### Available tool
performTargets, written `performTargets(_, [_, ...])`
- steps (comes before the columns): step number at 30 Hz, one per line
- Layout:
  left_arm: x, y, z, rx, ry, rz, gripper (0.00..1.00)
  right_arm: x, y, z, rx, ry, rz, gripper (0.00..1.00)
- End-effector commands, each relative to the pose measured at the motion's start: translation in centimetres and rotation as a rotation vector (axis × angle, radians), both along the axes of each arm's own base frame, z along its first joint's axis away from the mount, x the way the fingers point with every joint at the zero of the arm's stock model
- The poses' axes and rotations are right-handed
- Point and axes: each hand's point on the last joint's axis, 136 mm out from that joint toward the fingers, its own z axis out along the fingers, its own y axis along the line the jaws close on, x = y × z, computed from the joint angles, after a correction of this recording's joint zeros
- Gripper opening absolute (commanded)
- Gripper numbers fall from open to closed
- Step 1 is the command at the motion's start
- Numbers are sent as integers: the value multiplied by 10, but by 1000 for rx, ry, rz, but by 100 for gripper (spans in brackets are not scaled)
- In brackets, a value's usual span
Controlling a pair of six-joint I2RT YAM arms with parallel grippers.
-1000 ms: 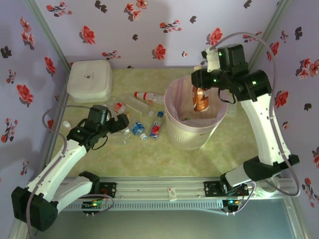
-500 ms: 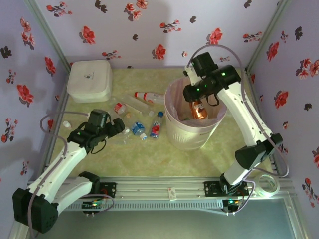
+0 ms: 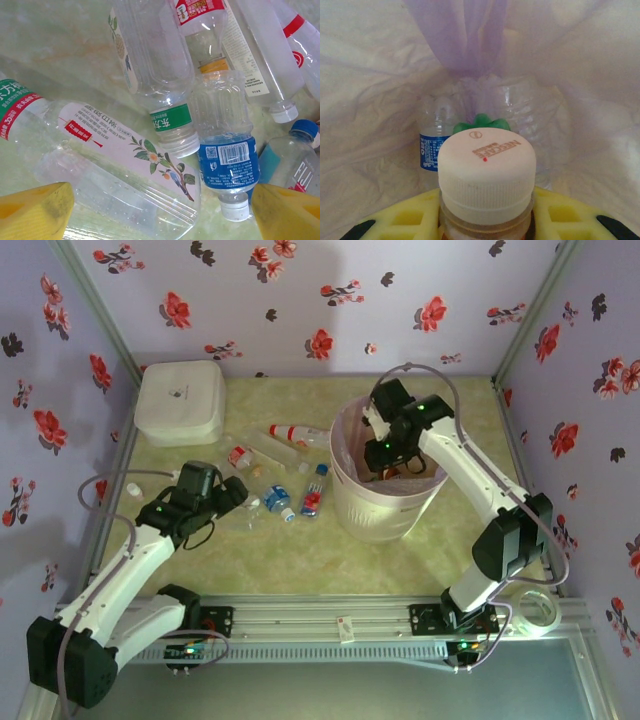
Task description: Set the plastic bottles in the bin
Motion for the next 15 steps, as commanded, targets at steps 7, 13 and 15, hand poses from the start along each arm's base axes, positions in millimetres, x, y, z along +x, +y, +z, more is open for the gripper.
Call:
performTargets(7, [1,7,-9,-21,13,83,90,5,7,-35,10,28,-17,35])
performTargets(13, [-2,9,-11,-28,20,98,90,4,7,-59,-3,58,-28,40])
performTargets(15, [-3,11,-11,-28,21,107,90,3,6,-66,-7,63,-32,40])
